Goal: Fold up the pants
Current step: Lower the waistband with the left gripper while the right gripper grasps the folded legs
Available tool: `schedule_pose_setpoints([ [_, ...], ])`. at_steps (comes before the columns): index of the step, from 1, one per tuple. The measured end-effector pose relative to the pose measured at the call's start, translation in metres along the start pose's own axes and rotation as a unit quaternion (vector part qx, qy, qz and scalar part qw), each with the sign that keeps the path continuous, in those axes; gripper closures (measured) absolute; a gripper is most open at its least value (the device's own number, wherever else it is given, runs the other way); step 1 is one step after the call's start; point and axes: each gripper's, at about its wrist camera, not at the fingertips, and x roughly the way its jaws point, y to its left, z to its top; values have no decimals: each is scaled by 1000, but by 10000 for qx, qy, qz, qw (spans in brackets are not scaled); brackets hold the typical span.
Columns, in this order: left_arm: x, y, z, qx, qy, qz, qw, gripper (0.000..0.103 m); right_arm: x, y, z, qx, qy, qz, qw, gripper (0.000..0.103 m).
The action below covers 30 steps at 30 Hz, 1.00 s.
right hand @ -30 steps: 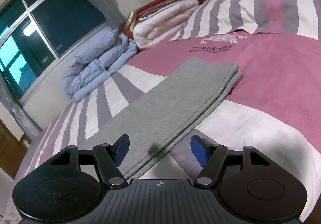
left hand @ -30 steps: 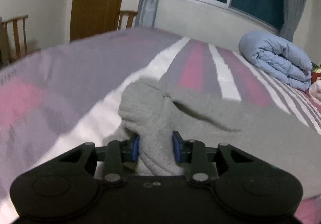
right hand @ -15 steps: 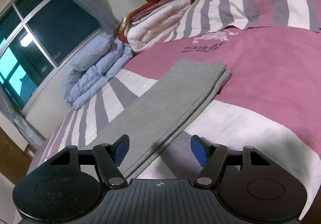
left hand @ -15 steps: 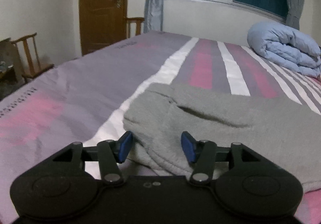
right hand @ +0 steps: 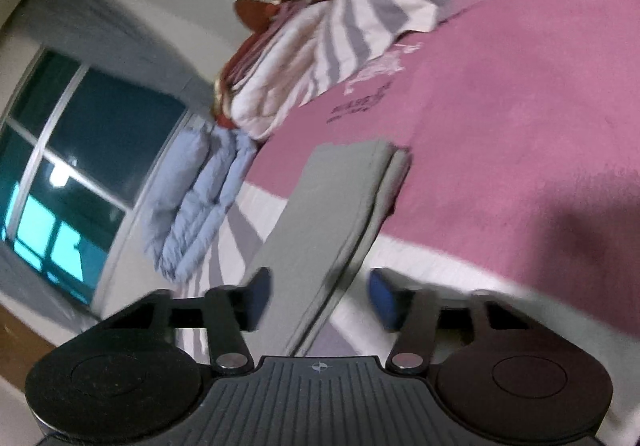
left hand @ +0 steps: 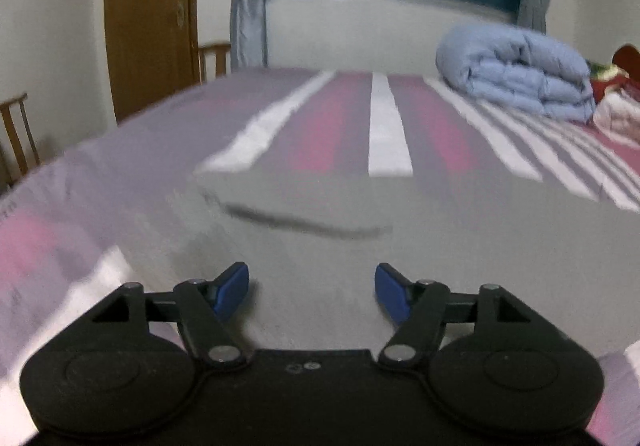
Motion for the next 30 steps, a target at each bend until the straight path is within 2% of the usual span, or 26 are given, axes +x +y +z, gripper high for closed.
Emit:
schedule_pose_setpoints([
  [5,7,4,-15,-50,-85,-85,9999,35,23,-18,31,651,-30,-84,9978,55],
  [7,6,3,-18,-41,-99,-82,9999,34,37,-24,44,818,103,-165,9965,55],
  [11,6,2,-20,-39,-102,-77,9999,34,60,-23,59,707,431,-335,9960,60],
  [12,5,2,-20,-45,-101,-78,9999,34,65,-24,61,635,504,-427,9958,73],
  [13,4,2,-20,-46,-105,-75,9999,34,70,-26,61,643,602,-506,9948,92],
  [15,3,2,-21,-46,-114,-83,9999,34,65,-22,65,418,567,-343,9969,92],
  [17,4,2,-20,-37,-115,-98,9999,34,44,-8,68,-12,234,180,9996,92],
  [18,5,3,-20,-36,-114,-102,9999,34,36,-4,66,-193,92,299,9993,92],
  [19,5,2,-19,-32,-109,-100,9999,34,36,-8,62,-372,48,171,9991,92],
  [21,6,2,-19,-29,-96,-101,9999,33,57,-37,55,-98,522,-421,9977,95],
  [22,6,2,-18,-21,-99,-94,9999,33,58,-42,55,-32,468,-303,9984,95],
  [27,1,5,-15,-49,-144,-147,9998,32,55,-13,54,-624,552,-665,9943,92],
  [30,-15,12,-11,-246,-511,-72,9984,19,48,16,50,-1124,439,-510,9914,92],
])
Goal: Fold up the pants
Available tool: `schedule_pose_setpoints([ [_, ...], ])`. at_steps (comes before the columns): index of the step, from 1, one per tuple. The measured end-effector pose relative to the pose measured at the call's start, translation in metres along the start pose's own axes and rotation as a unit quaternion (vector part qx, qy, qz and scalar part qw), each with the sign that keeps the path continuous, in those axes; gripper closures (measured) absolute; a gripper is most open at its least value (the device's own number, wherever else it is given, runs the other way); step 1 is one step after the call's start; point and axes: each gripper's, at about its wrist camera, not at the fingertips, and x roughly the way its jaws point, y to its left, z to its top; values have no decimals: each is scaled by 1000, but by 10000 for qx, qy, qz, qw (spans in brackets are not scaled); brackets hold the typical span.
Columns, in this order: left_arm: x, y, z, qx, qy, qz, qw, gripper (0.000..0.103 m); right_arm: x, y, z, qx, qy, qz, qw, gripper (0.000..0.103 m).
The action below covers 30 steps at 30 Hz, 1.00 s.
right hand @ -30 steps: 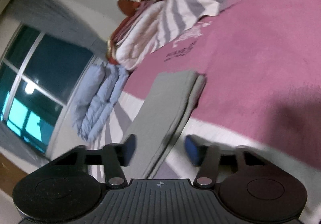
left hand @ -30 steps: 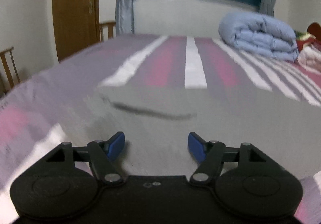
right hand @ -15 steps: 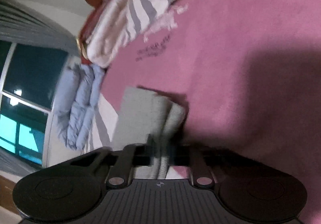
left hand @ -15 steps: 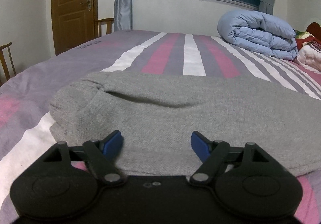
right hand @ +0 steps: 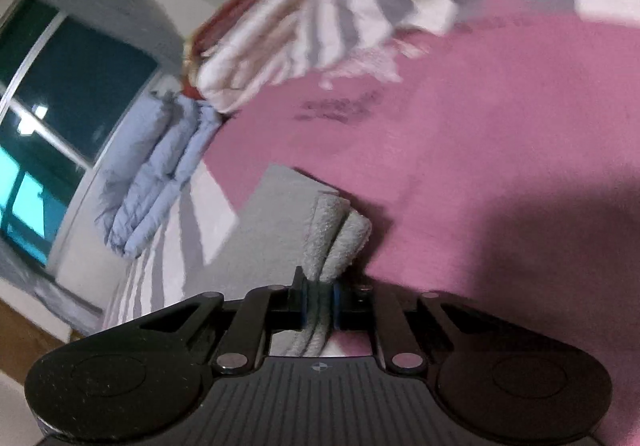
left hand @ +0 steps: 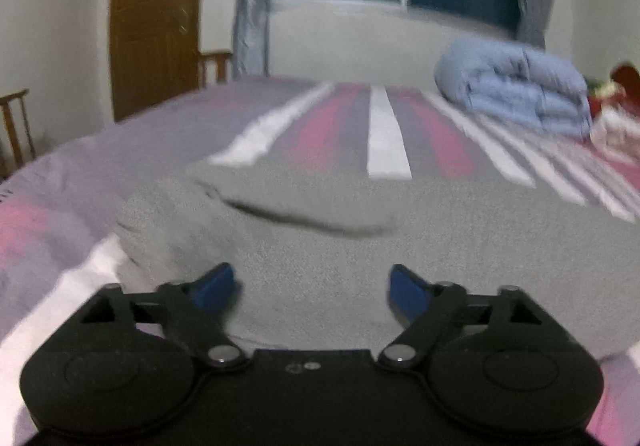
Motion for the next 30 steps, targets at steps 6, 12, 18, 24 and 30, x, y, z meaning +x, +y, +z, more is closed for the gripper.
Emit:
schedule_pose_setpoints([
  [6,-14,25,5,-517,-201,35,9985,18,-11,100,-20,-986,-164,701,9925,92],
  [12,-11,52,0,-1017,7,159,9947,18,-8,220,-87,-1894,-4,1619,9684,92],
  [18,-13,88,-10,-1679,67,281,9854,18,17,301,-241,-3387,840,2307,9083,92],
  [24,-16,106,-18,-1988,132,245,9796,17,39,292,-362,-4882,1517,2202,8307,83],
  [30,-12,105,-18,-1997,178,171,9795,15,41,293,-348,-4805,1556,2309,8316,83],
])
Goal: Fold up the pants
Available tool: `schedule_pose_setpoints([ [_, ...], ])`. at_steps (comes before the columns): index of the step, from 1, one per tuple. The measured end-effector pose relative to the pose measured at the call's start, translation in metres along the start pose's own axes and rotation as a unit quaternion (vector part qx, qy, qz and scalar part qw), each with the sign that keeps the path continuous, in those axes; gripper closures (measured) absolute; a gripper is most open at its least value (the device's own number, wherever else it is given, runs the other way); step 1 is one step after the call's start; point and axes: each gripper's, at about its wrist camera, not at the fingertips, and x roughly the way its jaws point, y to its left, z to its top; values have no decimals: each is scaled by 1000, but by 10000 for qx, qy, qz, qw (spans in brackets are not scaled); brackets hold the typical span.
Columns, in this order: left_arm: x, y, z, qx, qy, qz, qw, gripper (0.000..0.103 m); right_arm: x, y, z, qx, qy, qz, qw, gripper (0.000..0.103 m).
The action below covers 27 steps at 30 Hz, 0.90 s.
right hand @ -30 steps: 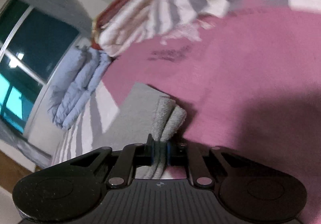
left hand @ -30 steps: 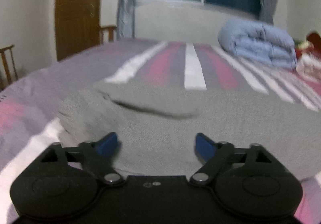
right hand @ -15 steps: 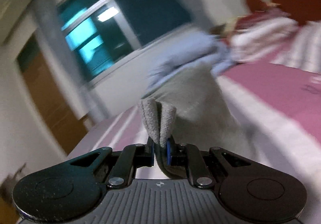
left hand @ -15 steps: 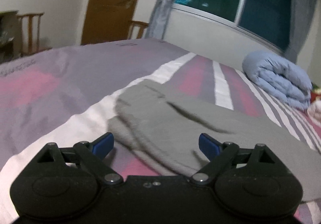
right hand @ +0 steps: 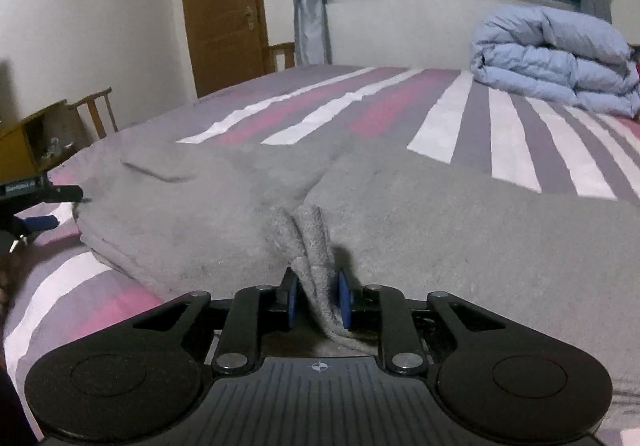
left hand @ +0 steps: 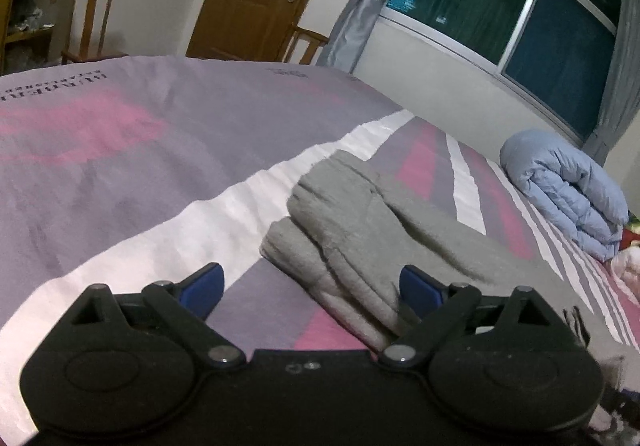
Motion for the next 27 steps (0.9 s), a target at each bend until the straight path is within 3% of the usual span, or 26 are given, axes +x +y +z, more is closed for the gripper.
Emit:
schedule_pose_setpoints([
  [2,1,-3,0,93,31,19,10000,14,-3,5,-3,-65,-54,-15,10000,75],
  [3,1,-2,-1,99,45,9,9999,14,-5,8,-4,-72,-81,78,9999,58],
  [4,0,-1,-1,88,60,-1,9999,14,-12,14,-4,-96,-189,226,9995,54],
  [5,0,0,-1,64,82,-10,9999,14,-23,22,-3,-117,-252,421,9987,54],
  [8,0,0,-2,70,122,-19,9999,14,-30,22,1,86,-438,464,9979,54],
  [10,0,-2,-3,140,158,-19,9998,14,-32,12,5,450,-618,262,9967,66],
  [12,0,-6,-4,226,205,-56,9995,12,-21,5,8,626,-412,-197,9970,80],
  [14,1,-10,-5,330,246,-61,9991,12,-3,3,4,734,97,36,9972,90],
  [15,2,-12,-5,370,274,-72,9989,12,-2,4,4,702,74,124,9974,96],
  [18,4,-17,-6,431,309,-120,9985,12,-10,-2,10,835,-94,214,9962,96],
  [20,1,-15,-6,272,297,-342,9986,14,-25,-6,16,831,-371,40,9958,96],
  [22,-2,-10,-4,-91,357,-895,9953,26,-39,-14,21,925,-493,-61,9945,96],
  [24,3,-3,-4,-558,542,-1333,9880,29,-55,-25,22,1044,-606,-225,9924,96],
  [27,13,5,-6,-887,709,-1380,9839,32,-81,-39,14,1277,-800,-413,9877,95],
])
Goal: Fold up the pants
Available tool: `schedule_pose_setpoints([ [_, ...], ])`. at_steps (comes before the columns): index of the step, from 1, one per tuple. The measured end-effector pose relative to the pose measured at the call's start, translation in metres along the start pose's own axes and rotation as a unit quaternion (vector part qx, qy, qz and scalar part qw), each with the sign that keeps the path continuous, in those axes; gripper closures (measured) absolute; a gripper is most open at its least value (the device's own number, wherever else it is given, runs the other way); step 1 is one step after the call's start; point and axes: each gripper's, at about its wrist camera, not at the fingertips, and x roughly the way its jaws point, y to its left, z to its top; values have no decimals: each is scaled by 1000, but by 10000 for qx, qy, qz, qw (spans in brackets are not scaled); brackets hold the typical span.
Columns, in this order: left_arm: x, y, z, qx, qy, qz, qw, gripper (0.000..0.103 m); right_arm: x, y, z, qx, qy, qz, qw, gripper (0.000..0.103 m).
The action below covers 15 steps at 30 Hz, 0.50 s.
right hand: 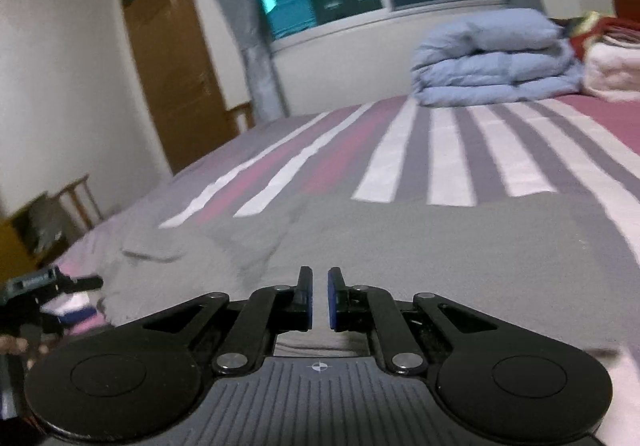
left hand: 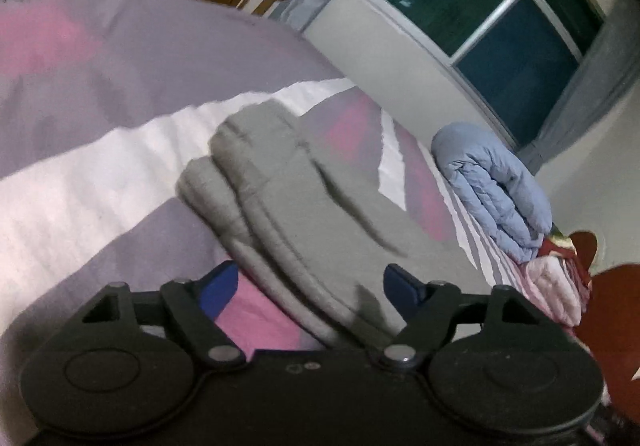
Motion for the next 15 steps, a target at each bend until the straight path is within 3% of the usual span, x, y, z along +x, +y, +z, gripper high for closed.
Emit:
schedule_pose_setpoints([
  [3,6,17,3,-450,11,-284,9986,33,-19,-18,-2,233,-159,-269,9992,95],
  [8,21,43,13,-1073,-15,-510,9929,52,-33,-59,13,966,-524,-948,9894,95],
  [12,40,52,22,-1129,12,-590,9918,56,-45,-97,20,1517,-657,-1381,9765,95],
  [15,53,52,28,-1075,-44,-576,9925,57,-49,-116,12,1943,-576,-1480,9680,95],
])
